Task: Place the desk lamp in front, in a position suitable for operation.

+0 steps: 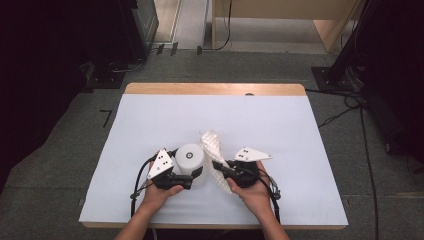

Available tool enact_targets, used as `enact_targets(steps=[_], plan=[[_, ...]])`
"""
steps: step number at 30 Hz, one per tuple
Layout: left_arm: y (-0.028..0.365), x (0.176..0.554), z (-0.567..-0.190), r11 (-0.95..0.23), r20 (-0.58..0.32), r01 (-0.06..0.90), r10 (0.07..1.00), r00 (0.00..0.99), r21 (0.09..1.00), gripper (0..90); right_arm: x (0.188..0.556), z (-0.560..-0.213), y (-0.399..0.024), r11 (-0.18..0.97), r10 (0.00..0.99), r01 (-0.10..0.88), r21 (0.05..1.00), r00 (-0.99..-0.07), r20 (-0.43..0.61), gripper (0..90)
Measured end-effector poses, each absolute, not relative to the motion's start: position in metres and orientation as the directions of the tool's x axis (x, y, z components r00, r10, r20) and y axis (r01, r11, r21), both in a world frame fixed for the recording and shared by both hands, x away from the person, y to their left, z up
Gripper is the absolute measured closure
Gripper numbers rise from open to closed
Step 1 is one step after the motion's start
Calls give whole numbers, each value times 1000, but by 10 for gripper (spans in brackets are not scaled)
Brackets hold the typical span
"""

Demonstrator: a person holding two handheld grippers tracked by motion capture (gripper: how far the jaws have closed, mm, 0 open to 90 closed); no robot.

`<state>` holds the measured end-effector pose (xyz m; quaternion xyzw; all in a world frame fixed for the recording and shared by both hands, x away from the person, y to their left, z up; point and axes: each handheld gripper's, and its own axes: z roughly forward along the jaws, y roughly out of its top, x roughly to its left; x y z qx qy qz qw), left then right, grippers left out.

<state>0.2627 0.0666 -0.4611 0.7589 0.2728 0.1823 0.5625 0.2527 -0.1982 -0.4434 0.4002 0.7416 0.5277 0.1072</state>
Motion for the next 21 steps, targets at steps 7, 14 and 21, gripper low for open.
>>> enact_targets(steps=[7, 14, 21], plan=[[61, 263, -468, -275, 30, 198, 649, 760, 941, 89, 258, -457, -231, 141, 859, 498, 856, -492, 144, 803], [57, 252, -467, -243, 4, 265, 744, 668, 933, 39, 264, -474, -231, 148, 867, 556, 818, -471, 163, 790], [38, 248, -471, -228, 16, 315, 831, 556, 921, 70, 263, -474, -230, 136, 871, 556, 820, -462, 169, 785]])
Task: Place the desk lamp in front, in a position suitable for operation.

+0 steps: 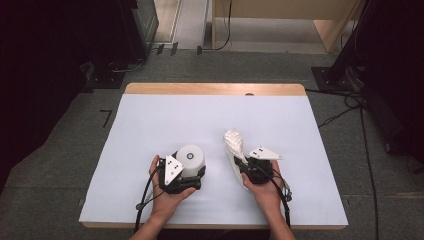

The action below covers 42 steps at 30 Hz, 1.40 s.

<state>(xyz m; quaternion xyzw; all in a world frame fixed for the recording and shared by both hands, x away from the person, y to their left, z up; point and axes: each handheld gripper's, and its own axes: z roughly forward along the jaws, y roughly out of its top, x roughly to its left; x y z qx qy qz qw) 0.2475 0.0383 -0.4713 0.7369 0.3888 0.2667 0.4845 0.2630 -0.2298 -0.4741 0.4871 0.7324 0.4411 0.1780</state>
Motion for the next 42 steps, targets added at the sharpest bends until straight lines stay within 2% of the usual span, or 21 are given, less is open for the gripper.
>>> enact_targets(steps=[4, 6, 8, 9, 10, 11, 14, 17, 22, 27, 32, 33, 39, 42], plan=[[41, 248, -471, -236, 19, 296, 810, 586, 925, 88, 262, -474, -228, 141, 864, 553, 821, -474, 172, 790], [47, 250, -470, -224, -8, 295, 786, 619, 929, 89, 261, -473, -225, 143, 848, 550, 823, -497, 185, 796], [56, 256, -466, -178, -83, 306, 730, 678, 935, 90, 260, -472, -222, 135, 821, 543, 829, -529, 213, 801], [65, 263, -462, -126, -174, 331, 650, 740, 935, 90, 257, -467, -215, 130, 776, 527, 840, -581, 245, 802], [65, 263, -462, -126, -174, 331, 650, 740, 935, 90, 257, -467, -215, 130, 776, 527, 840, -581, 245, 802], [73, 269, -458, -86, -241, 355, 584, 775, 931, 90, 252, -459, -205, 140, 722, 495, 858, -644, 253, 803], [78, 274, -458, -80, -275, 374, 541, 795, 924, 90, 247, -453, -196, 154, 682, 470, 869, -687, 251, 804], [75, 275, -462, -133, -258, 383, 538, 803, 914, 90, 240, -445, -182, 156, 649, 457, 876, -716, 258, 806], [69, 275, -466, -180, -246, 392, 531, 811, 902, 90, 237, -439, -182, 116, 647, 464, 878, -707, 288, 807], [61, 271, -465, -240, -181, 348, 523, 833, 906, 91, 234, -426, -188, 64, 647, 425, 903, -706, 287, 807], [64, 276, -465, -212, -226, 381, 521, 823, 900, 90, 238, -432, -189, 78, 635, 434, 897, -715, 291, 807], [68, 279, -466, -191, -254, 402, 522, 814, 896, 91, 241, -440, -187, 93, 631, 463, 882, -713, 307, 806], [78, 284, -462, -127, -296, 420, 532, 793, 898, 91, 246, -455, -182, 143, 624, 497, 856, -716, 311, 804], [77, 284, -464, -154, -285, 422, 532, 797, 893, 91, 247, -458, -181, 156, 629, 509, 846, -712, 312, 804]])
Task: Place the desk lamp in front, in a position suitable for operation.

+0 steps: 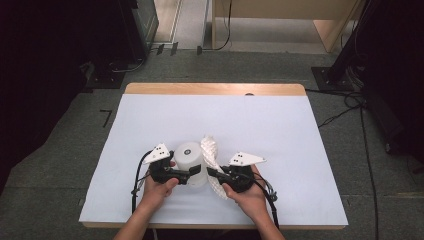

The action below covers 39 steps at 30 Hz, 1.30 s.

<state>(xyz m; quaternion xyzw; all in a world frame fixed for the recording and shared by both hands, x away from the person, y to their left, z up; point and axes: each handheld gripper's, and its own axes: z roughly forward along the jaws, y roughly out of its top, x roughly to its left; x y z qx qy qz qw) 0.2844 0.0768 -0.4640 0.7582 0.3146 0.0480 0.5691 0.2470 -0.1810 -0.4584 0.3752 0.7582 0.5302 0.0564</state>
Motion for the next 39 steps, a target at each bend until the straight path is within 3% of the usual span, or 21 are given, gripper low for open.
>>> enact_targets(steps=[7, 15, 26, 35, 39], plan=[[72, 282, -465, -179, -269, 416, 530, 804, 892, 91, 245, -454, -181, 138, 643, 503, 853, -701, 309, 804], [68, 280, -466, -200, -235, 389, 530, 815, 899, 91, 238, -441, -181, 74, 651, 423, 903, -707, 278, 804], [80, 291, -466, -131, -332, 463, 533, 779, 877, 90, 245, -465, -178, 166, 646, 482, 860, -712, 274, 806], [77, 287, -465, -171, -295, 436, 520, 802, 884, 91, 243, -456, -175, 140, 645, 463, 875, -713, 274, 806], [70, 284, -464, -203, -265, 413, 509, 819, 888, 91, 239, -442, -180, 85, 648, 403, 911, -717, 257, 808]])
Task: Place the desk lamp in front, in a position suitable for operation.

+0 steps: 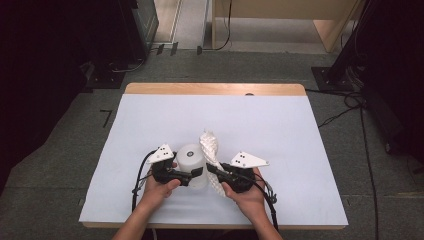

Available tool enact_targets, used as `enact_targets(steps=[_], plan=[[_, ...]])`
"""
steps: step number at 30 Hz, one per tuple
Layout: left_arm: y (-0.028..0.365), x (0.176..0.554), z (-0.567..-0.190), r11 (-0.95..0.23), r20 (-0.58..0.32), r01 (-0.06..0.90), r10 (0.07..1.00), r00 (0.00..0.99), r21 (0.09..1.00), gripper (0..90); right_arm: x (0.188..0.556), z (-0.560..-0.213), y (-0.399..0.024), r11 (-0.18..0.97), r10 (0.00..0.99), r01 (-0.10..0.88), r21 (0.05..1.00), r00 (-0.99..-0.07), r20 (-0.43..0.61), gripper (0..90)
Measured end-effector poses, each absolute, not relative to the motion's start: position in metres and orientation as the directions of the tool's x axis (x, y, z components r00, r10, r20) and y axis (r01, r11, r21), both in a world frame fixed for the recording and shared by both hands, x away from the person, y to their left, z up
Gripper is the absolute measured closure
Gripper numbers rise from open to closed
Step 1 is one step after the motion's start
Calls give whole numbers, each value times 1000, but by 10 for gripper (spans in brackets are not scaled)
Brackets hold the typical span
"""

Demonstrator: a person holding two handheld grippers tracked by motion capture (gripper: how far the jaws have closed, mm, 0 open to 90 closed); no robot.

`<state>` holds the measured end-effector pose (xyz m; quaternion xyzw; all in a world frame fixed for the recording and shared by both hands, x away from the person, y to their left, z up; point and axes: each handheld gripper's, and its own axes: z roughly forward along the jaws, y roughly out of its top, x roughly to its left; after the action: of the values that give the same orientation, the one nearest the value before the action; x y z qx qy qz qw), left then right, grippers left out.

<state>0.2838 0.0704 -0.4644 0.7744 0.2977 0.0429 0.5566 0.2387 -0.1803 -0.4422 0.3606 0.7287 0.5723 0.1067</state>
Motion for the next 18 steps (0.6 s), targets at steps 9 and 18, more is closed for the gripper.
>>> enact_targets(steps=[9, 18], plan=[[77, 291, -465, -163, -333, 465, 500, 799, 870, 90, 243, -451, -179, 126, 637, 438, 890, -724, 266, 807], [76, 289, -465, -165, -323, 460, 512, 796, 873, 90, 248, -459, -180, 186, 636, 528, 829, -707, 308, 808]])
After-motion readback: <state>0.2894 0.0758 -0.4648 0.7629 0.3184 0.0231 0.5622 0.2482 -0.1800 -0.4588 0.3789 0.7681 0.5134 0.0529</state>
